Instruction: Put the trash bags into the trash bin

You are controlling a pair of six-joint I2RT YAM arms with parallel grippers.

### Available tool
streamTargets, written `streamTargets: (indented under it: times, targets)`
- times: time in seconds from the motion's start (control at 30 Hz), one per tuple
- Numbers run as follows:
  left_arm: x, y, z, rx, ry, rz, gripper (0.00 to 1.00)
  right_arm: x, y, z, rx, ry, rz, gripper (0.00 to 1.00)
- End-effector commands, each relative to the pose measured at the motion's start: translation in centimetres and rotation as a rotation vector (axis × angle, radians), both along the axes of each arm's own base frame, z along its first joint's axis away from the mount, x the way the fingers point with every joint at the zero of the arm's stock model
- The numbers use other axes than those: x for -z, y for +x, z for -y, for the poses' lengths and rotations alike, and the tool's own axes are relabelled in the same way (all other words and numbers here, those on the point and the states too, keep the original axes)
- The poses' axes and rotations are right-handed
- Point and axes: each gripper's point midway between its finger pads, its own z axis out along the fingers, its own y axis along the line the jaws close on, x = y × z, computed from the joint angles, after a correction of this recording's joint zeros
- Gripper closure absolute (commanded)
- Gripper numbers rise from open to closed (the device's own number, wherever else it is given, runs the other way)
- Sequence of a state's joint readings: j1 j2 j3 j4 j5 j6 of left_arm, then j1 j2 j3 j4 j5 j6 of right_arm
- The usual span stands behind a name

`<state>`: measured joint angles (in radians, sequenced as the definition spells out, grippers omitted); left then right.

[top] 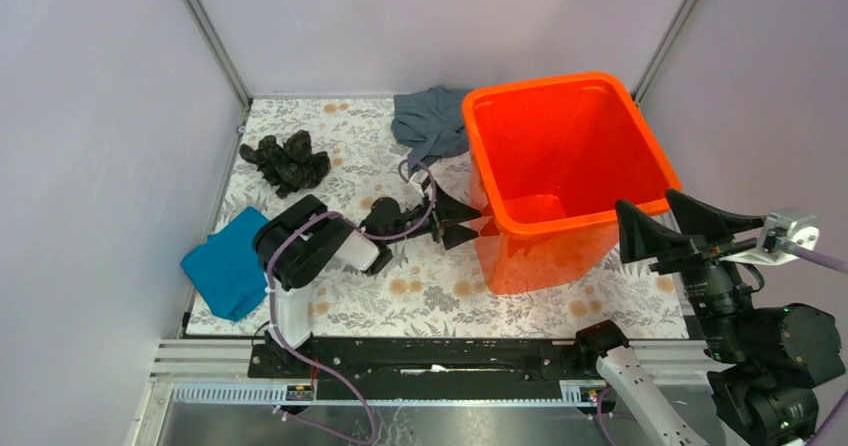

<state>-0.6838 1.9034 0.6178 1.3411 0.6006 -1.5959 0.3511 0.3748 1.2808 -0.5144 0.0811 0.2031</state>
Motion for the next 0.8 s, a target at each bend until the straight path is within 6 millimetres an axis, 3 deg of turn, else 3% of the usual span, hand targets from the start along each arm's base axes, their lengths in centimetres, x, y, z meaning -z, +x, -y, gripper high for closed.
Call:
streamTargets:
  times: [0.0, 0.1, 0.2, 0.3, 0.37, 0.47, 0.57, 0.6, 0.63, 0.67, 0.77]
  targets:
    - [-3.3, 1.7, 4.7, -0.038, -0.105, 0.109, 0.01, 0.6, 0.5, -1.2, -0.053, -0.043, -0.003, 0.0]
    - [-1.7, 2.6, 8.0, -0.035, -0.08, 0.095, 0.01, 1.0, 0.7, -1.6, -0.068, -0.045, -0.016, 0.0]
    - [-0.7, 3.7, 10.0, -0.045, -0.039, 0.108, 0.01, 1.2, 0.7, -2.1, -0.094, -0.05, -0.02, 0.0]
    - [-0.3, 4.4, 10.3, -0.064, 0.046, 0.149, 0.01, 1.2, 0.8, -2.2, -0.1, -0.053, -0.023, 0.0]
    - [0.0, 4.8, 9.0, -0.094, 0.131, 0.189, 0.01, 1.2, 0.8, -2.3, -0.101, -0.053, -0.025, 0.0]
    - [-0.2, 5.1, 5.2, -0.146, 0.236, 0.241, 0.01, 1.3, 0.9, -2.5, -0.112, -0.06, -0.023, 0.0]
    - [-0.2, 5.5, -0.7, -0.229, 0.371, 0.291, 0.01, 1.5, 1.2, -2.9, -0.127, -0.07, -0.029, 0.0]
    - [0.3, 5.6, -3.0, -0.26, 0.461, 0.311, 0.01, 1.6, 1.3, -3.0, -0.132, -0.072, -0.032, 0.0]
    - [-0.9, 5.7, -5.4, -0.311, 0.542, 0.366, 0.01, 1.7, 1.4, -3.2, -0.14, -0.075, -0.035, 0.0]
    - [-0.8, 5.9, -7.9, -0.359, 0.67, 0.408, 0.01, 1.8, 1.4, -3.4, -0.148, -0.077, -0.039, 0.0]
    - [0.8, 5.8, -16.9, -0.432, 1.15, 0.463, 0.01, 2.0, 1.7, -3.9, -0.173, -0.086, -0.048, 0.0]
